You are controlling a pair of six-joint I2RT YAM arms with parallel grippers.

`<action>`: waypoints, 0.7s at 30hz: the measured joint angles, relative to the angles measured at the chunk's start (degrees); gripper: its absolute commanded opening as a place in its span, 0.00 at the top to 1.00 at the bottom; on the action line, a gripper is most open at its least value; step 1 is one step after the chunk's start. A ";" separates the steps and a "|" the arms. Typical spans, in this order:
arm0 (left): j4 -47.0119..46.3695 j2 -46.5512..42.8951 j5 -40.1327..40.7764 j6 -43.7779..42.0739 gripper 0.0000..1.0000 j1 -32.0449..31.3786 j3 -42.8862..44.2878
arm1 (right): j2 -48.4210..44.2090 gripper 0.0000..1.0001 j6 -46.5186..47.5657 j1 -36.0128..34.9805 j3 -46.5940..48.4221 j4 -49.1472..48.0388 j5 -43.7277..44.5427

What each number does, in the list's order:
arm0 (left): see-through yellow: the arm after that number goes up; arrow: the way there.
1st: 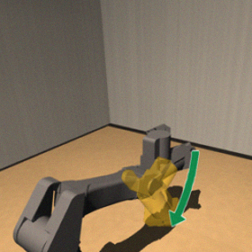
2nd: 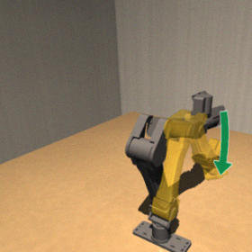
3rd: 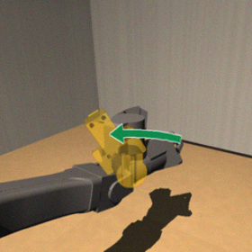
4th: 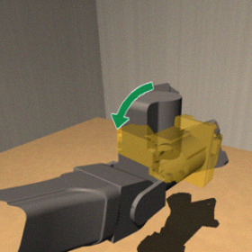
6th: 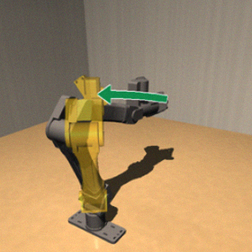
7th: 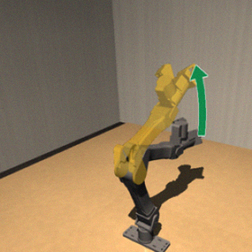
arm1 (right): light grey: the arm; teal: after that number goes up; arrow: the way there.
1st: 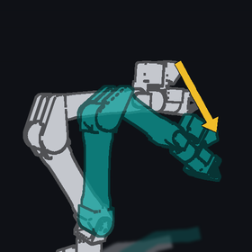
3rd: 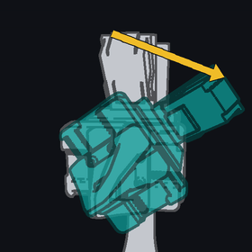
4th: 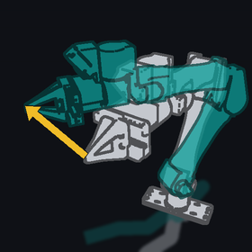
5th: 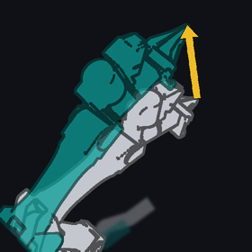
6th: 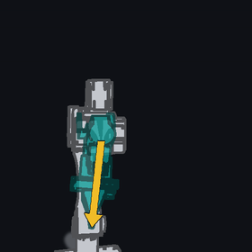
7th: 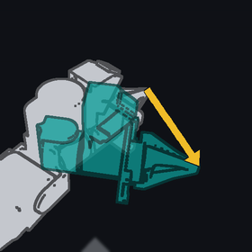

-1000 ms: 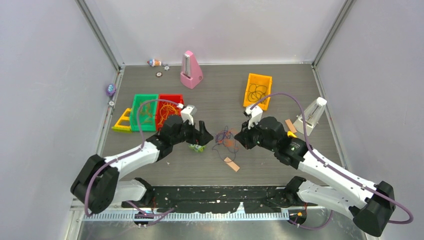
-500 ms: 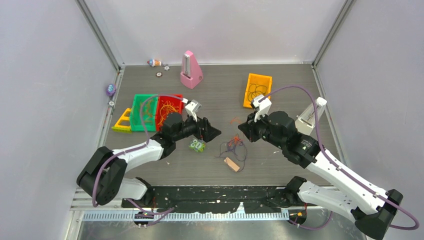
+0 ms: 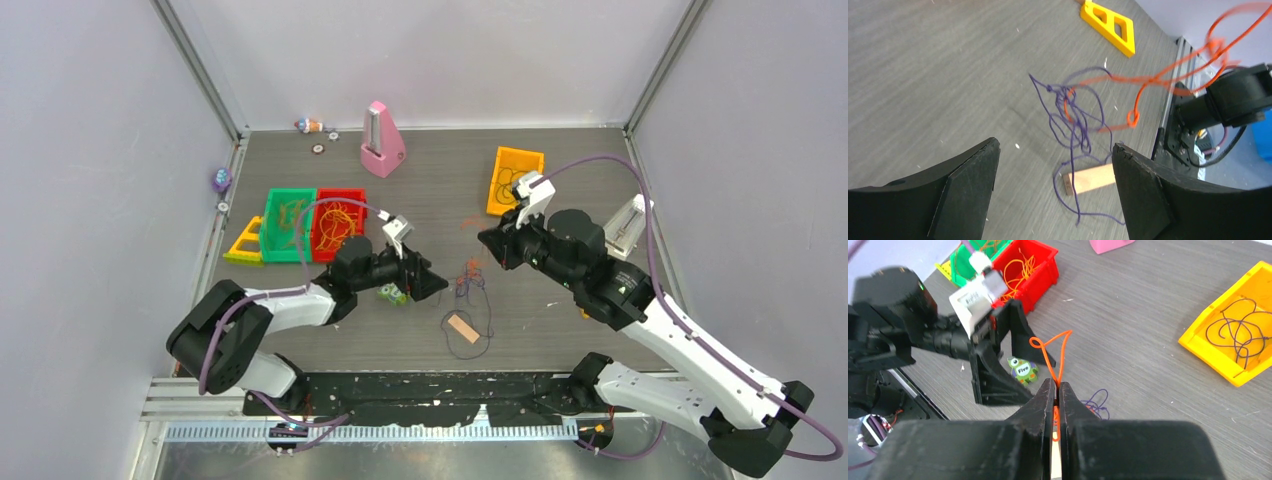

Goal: Untangle the cables
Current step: Untie the cable.

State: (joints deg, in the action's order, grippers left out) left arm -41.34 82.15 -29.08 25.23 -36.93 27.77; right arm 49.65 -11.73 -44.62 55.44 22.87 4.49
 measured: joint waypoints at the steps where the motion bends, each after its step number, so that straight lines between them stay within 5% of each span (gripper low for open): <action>1: -0.02 0.00 -0.07 0.02 0.18 -0.48 -0.46 | 0.00 0.94 -0.02 0.00 0.70 0.00 0.13; 15: -0.07 7.52 1.11 1.42 0.22 -7.45 2.47 | 1.86 0.94 -0.68 0.00 6.75 0.52 0.33; 20: -0.31 9.77 4.74 2.12 0.93 -9.14 6.19 | 2.49 0.94 -1.14 0.00 10.03 0.83 -0.09; 21: -0.22 10.36 5.66 2.60 1.00 -9.25 6.99 | 2.62 0.94 -1.14 0.00 11.06 0.96 -0.02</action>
State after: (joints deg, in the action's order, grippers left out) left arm -41.56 92.51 -23.42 27.83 -46.17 34.76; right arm 52.27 -12.86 -44.62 66.50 23.83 4.47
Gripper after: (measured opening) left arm 0.316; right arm 0.088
